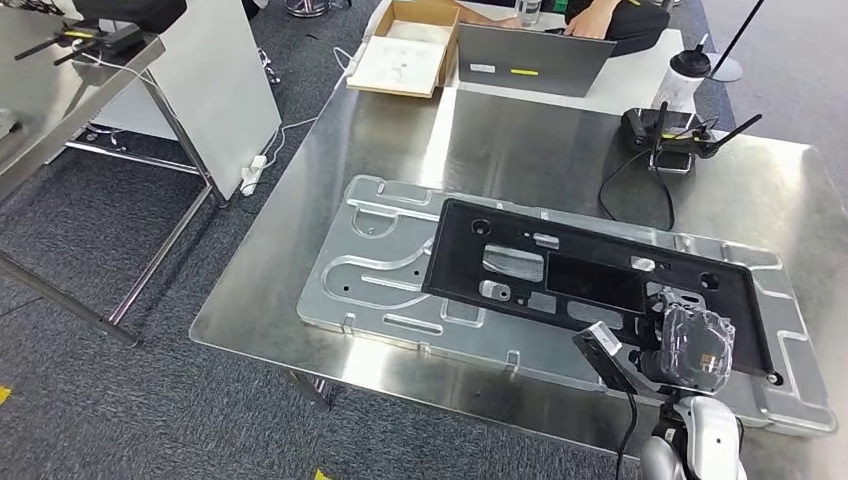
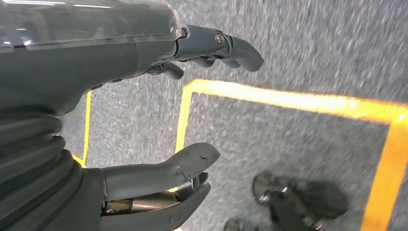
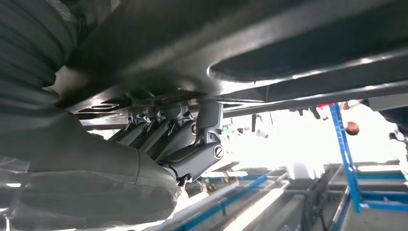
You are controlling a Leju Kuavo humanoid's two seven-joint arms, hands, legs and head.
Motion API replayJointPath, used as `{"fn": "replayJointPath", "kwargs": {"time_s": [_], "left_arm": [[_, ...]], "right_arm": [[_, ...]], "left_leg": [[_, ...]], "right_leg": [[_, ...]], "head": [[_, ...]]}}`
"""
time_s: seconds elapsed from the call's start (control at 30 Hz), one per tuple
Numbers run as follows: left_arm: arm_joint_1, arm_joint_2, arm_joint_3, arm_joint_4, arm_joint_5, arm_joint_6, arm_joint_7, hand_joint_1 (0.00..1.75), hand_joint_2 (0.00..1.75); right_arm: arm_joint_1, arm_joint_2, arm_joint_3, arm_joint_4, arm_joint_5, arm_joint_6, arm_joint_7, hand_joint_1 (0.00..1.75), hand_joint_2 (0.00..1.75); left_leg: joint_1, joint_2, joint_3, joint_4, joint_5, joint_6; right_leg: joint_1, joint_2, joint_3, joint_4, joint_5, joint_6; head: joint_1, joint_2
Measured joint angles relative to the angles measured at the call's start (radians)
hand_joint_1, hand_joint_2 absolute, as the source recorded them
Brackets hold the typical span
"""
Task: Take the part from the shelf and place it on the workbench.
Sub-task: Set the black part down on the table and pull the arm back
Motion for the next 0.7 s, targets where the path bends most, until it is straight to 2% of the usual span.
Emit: {"fn": "replayJointPath", "kwargs": {"time_s": [0.07,0.1,0.13,0.17,0.2,0.23,0.27,0.3,0.37,0.4,0.47,0.53,0.57,0.6,0.63,0.7], "left_arm": [[-0.001,0.0,0.0,0.0,-0.004,-0.002,-0.002,0.0,1.75],[-0.001,0.0,-0.001,0.0,-0.006,-0.004,-0.004,0.0,1.75],[-0.001,0.0,-0.002,0.0,-0.01,-0.006,-0.006,0.0,1.75],[-0.001,0.0,-0.003,0.0,-0.014,-0.008,-0.007,0.0,1.75],[0.0,0.0,-0.005,0.0,-0.019,-0.008,-0.008,0.0,1.75],[-0.001,0.001,-0.008,0.0,-0.023,-0.007,-0.008,0.0,1.75],[-0.002,0.001,-0.013,0.0,-0.027,-0.005,-0.007,0.0,1.75],[-0.004,0.002,-0.017,0.0,-0.029,-0.004,-0.007,0.0,1.31],[-0.007,0.003,-0.023,0.0,-0.03,-0.004,-0.008,0.0,0.44],[-0.008,0.003,-0.024,0.0,-0.026,-0.005,-0.009,0.0,0.0],[-0.01,0.005,-0.025,0.0,-0.018,-0.011,-0.01,0.0,0.0],[-0.011,0.005,-0.025,0.0,-0.014,-0.014,-0.006,0.0,0.0],[-0.011,0.005,-0.025,0.0,-0.014,-0.013,-0.002,0.0,0.0],[-0.01,0.006,-0.025,0.0,-0.013,-0.012,0.002,0.0,0.0],[-0.01,0.006,-0.025,0.0,-0.011,-0.012,0.006,0.0,0.0],[-0.012,0.01,-0.024,0.0,-0.004,-0.014,0.009,0.0,0.0]], "right_arm": [[-0.011,-0.006,-0.001,0.014,-0.001,0.027,-0.001,1.75,1.75],[-0.02,-0.012,-0.001,0.026,0.0,0.042,-0.002,1.75,1.75],[-0.032,-0.02,-0.001,0.042,0.002,0.059,-0.004,1.75,1.75],[-0.047,-0.028,-0.001,0.06,0.003,0.075,-0.007,1.75,1.75],[-0.063,-0.035,-0.001,0.081,0.005,0.089,-0.009,1.31,1.31],[-0.079,-0.041,-0.001,0.105,0.006,0.101,-0.012,0.87,0.87],[-0.093,-0.045,-0.001,0.126,0.006,0.109,-0.013,0.44,0.44],[-0.104,-0.047,-0.001,0.145,0.007,0.114,-0.013,0.0,0.0],[-0.122,-0.051,0.001,0.169,0.013,0.121,-0.015,0.0,0.0],[-0.13,-0.051,0.003,0.178,0.017,0.123,-0.016,0.0,0.0],[-0.145,-0.051,0.012,0.197,0.024,0.129,-0.017,0.0,0.0],[-0.153,-0.051,0.028,0.218,0.026,0.134,-0.017,0.0,0.0],[-0.154,-0.05,0.037,0.229,0.027,0.135,-0.017,0.0,0.0],[-0.156,-0.049,0.046,0.24,0.027,0.135,-0.017,0.0,0.0],[-0.159,-0.048,0.054,0.249,0.027,0.135,-0.017,0.0,0.0],[-0.164,-0.047,0.064,0.262,0.026,0.134,-0.016,0.0,0.0]], "left_leg": [[0.007,-0.001,0.021,-0.004,-0.016,-0.005],[0.011,-0.001,0.032,-0.004,-0.026,-0.01],[0.015,-0.001,0.046,-0.003,-0.037,-0.016],[0.02,-0.002,0.06,-0.002,-0.049,-0.024],[0.024,-0.002,0.073,0.0,-0.06,-0.032],[0.026,-0.003,0.078,0.004,-0.07,-0.041],[0.026,-0.004,0.078,0.009,-0.079,-0.05],[0.025,-0.005,0.078,0.013,-0.086,-0.058],[0.024,-0.005,0.078,0.017,-0.097,-0.071],[0.026,-0.003,0.077,0.029,-0.104,-0.074],[0.027,0.001,0.041,0.108,-0.14,-0.078],[0.025,0.003,-0.035,0.243,-0.192,-0.078],[0.023,0.003,-0.067,0.292,-0.206,-0.076],[0.02,0.003,-0.087,0.311,-0.203,-0.071],[0.016,0.003,-0.087,0.291,-0.182,-0.064],[0.003,0.004,-0.049,0.17,-0.105,-0.041]], "right_leg": [[-0.013,-0.002,-0.07,0.06,-0.042,0.015],[-0.021,-0.004,-0.091,0.055,-0.037,0.024],[-0.028,-0.006,-0.098,0.022,-0.006,0.032],[-0.035,-0.008,-0.095,-0.034,0.049,0.04],[-0.04,-0.01,-0.09,-0.088,0.102,0.047],[-0.04,-0.012,-0.087,-0.131,0.135,0.046],[-0.038,-0.012,-0.089,-0.152,0.156,0.039],[-0.035,-0.013,-0.094,-0.153,0.155,0.027],[-0.032,-0.013,-0.096,-0.147,0.155,0.003],[-0.032,-0.013,-0.091,-0.148,0.152,-0.004],[-0.029,-0.013,-0.079,-0.152,0.145,-0.017],[-0.02,-0.014,-0.07,-0.152,0.139,-0.029],[-0.015,-0.013,-0.067,-0.152,0.138,-0.033],[-0.009,-0.011,-0.064,-0.152,0.137,-0.036],[-0.004,-0.009,-0.061,-0.151,0.136,-0.038],[0.004,-0.005,-0.057,-0.151,0.136,-0.039]], "head": [[0.0,0.0],[0.0,0.0],[0.0,0.0],[0.0,0.0],[0.0,0.0],[0.002,0.0],[0.002,0.0],[0.003,0.0],[0.002,0.0],[0.002,0.0],[0.002,0.0],[0.002,0.0],[0.002,0.0],[0.002,0.0],[0.002,0.0],[0.002,0.0]]}}
